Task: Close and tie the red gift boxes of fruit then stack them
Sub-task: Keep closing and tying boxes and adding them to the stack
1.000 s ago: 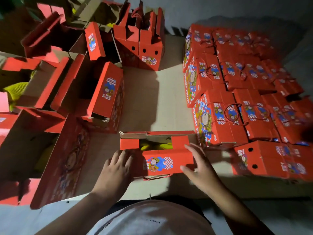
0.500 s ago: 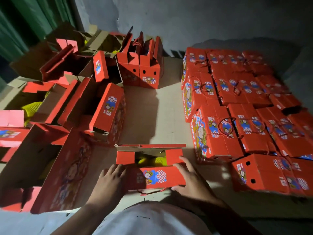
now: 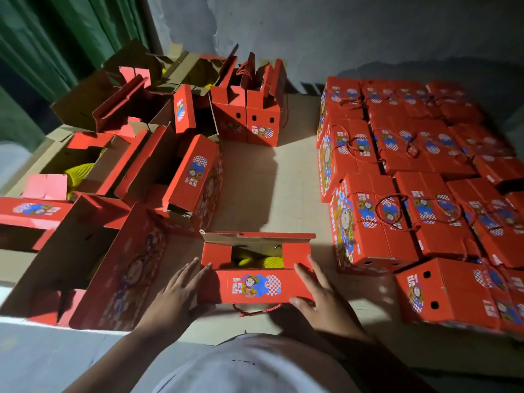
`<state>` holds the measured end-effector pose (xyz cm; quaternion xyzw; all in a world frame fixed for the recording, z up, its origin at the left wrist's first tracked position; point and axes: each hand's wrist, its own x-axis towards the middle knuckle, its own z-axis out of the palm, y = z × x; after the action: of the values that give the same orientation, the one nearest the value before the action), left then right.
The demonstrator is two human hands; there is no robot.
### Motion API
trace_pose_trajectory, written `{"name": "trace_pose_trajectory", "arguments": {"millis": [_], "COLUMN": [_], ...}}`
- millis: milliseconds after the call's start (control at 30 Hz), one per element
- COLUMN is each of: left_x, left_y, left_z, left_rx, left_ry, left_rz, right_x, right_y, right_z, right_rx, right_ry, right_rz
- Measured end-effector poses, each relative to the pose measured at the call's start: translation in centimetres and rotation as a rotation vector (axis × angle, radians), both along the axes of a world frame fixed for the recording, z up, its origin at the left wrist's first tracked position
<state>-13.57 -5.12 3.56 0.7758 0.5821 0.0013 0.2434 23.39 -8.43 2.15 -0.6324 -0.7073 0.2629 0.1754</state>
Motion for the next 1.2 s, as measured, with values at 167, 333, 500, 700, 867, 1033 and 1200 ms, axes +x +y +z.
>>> {"name": "trace_pose_trajectory", "arguments": {"millis": [167,333,500,700,867,1033,1200], "left_x": [0.1,0.4,1.0,2.2,2.7,2.4,2.0], "left_y": [0.8,1.1,0.2,-0.9,-1.4,-1.0,1.2], "left_z": [-0.3,-0.2,-0.8,-0.8,-0.8,-0.8,0.3], "left_rx": [-0.103,-0.166,-0.175,-0.147,-0.104,-0.074,-0.018], "left_ry": [-0.037,-0.097,-0.155,-0.293,-0.319,-0.299,-0.307], "left_rz": [0.048,0.113,0.15,0.275,0.33,0.4,0.387], "right_x": [0.0,-0.2,-0.1,0.6,0.8,0.8,0.9], "right_y": [-0.2,-0.8,-1.1,-1.1,-1.0,-0.9,-0.7], "right_z": [-0.5,-0.8,-1.8,-2.0,-2.0,-2.0,-2.0], "right_rx": [-0.002,0.031,0.054,0.06,0.061,0.064,0.075], "right_ry": [-0.011,-0.022,0.007,0.035,0.029,0.04,0.104], "right_rz": [-0.001,-0.02,-0.022,0.013,0.042,0.058,0.073]}}
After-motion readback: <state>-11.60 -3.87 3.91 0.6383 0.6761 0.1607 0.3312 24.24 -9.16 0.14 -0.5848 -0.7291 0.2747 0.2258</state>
